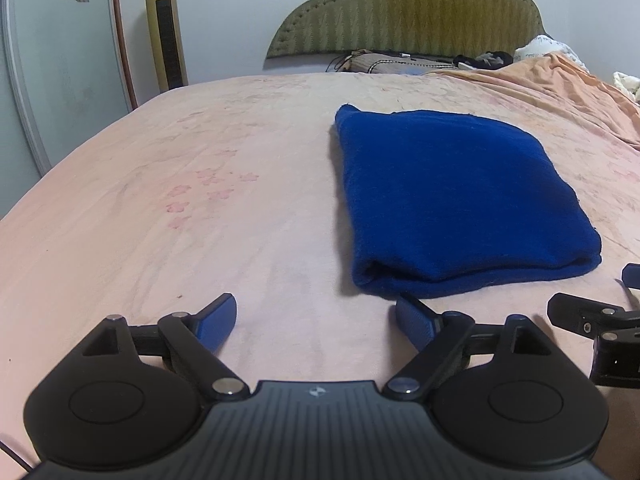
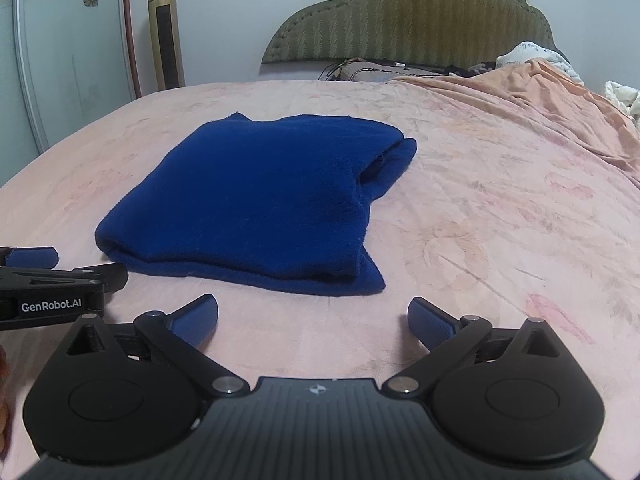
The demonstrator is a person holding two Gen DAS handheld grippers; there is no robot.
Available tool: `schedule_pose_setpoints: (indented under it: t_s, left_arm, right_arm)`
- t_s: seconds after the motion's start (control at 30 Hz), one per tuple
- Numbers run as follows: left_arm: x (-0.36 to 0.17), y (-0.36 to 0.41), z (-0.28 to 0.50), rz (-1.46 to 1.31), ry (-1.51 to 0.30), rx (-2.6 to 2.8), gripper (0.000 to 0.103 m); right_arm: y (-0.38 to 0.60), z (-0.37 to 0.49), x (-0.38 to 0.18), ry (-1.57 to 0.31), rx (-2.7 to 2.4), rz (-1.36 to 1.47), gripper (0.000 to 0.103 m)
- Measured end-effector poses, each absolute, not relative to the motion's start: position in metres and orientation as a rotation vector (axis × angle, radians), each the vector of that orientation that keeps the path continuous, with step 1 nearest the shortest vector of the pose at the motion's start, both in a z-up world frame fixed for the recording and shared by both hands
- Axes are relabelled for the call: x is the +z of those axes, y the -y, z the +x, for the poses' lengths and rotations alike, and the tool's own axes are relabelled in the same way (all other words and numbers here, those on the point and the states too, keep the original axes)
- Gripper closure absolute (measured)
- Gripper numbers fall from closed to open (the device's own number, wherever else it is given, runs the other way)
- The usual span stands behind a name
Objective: Fold small clothes
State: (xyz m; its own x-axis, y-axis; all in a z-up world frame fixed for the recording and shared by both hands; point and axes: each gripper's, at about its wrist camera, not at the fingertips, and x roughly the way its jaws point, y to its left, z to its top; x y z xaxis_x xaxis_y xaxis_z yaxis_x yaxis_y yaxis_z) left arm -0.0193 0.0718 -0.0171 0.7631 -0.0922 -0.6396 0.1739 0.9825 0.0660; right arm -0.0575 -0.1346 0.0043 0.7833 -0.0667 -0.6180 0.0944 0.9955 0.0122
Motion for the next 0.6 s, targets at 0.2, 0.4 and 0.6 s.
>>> schedule_pose_setpoints:
  t_s: [0.2, 0.4, 0.6]
  left_arm:
    - [-0.024, -0.072, -0.022, 0.107, -0.672, -0.115, 0.002]
    - [-0.029, -0.075, -0.019, 0.090, -0.679, -0.122, 0.000]
    - [-0.029, -0.076, -0.019, 0.086, -0.681, -0.123, 0.000]
  right_arm:
    - [0.131, -0.054, 0.000, -0.660, -0.124, 0.016, 0.000]
    - [0.128, -0.051, -0.011, -0.673, -0.139, -0.012, 0.000]
    - [0.129, -0.044, -0.013, -0.675, -0.142, -0.001, 0.000]
